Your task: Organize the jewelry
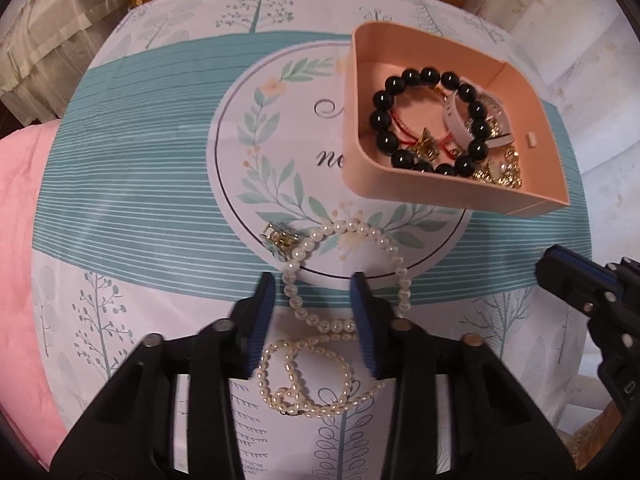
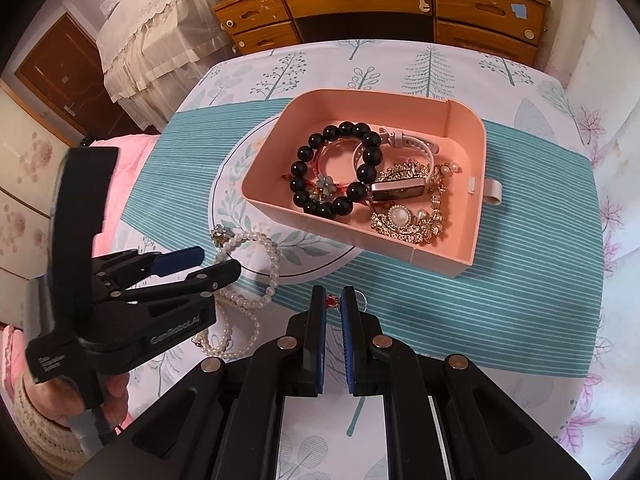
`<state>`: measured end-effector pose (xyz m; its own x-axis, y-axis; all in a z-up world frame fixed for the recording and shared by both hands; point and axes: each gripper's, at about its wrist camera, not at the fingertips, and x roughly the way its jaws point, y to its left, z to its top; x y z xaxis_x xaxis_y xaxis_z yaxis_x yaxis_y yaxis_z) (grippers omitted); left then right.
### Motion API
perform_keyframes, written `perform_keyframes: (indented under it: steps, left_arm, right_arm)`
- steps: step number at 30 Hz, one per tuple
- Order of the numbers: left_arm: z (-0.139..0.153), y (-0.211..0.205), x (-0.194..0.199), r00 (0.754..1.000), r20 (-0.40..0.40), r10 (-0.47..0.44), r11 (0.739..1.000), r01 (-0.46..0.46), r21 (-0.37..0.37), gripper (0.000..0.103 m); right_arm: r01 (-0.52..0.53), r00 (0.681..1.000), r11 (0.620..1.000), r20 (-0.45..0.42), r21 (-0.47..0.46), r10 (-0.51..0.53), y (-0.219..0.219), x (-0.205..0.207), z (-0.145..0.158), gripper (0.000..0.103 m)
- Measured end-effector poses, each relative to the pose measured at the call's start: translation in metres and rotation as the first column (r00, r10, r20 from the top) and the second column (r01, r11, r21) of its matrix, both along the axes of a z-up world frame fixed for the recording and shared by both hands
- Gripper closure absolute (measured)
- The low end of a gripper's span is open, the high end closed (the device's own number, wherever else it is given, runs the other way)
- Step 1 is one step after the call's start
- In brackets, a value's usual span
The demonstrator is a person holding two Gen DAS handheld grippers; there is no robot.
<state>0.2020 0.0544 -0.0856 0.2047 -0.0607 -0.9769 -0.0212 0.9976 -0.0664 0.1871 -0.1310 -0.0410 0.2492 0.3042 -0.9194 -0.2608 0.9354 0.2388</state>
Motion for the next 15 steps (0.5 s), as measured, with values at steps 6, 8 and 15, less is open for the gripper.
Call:
perform_keyframes:
  steps: [6, 8, 15]
  left_arm:
    - [-0.0139, -0.0105, 0.0112, 0.999, -0.023, -0.033, 0.999, 0.034, 0.035, 0.080]
    - [-0.0149, -0.0111, 0.0126, 0.999, -0.024, -0.031, 0.999, 0.032, 0.040, 0.080]
    - [-0.0106, -0.0060, 0.0077, 1.000, 0.018, 0.003, 1.000, -0.003, 0.004, 0.098]
  right_arm:
    - [0.005, 1.000, 1.000, 0.002, 0.003, -0.005, -0.0009, -0.0002, 0.0011, 0.096]
    - [0.008, 1.000, 1.000, 0.003, 0.005, -0.008, -0.0017, -0.0001, 0.0019, 0.096]
    - [0.016, 1.000, 1.000, 0.002, 0.018, -0.016, -0.0051, -0.0016, 0.0042, 0.096]
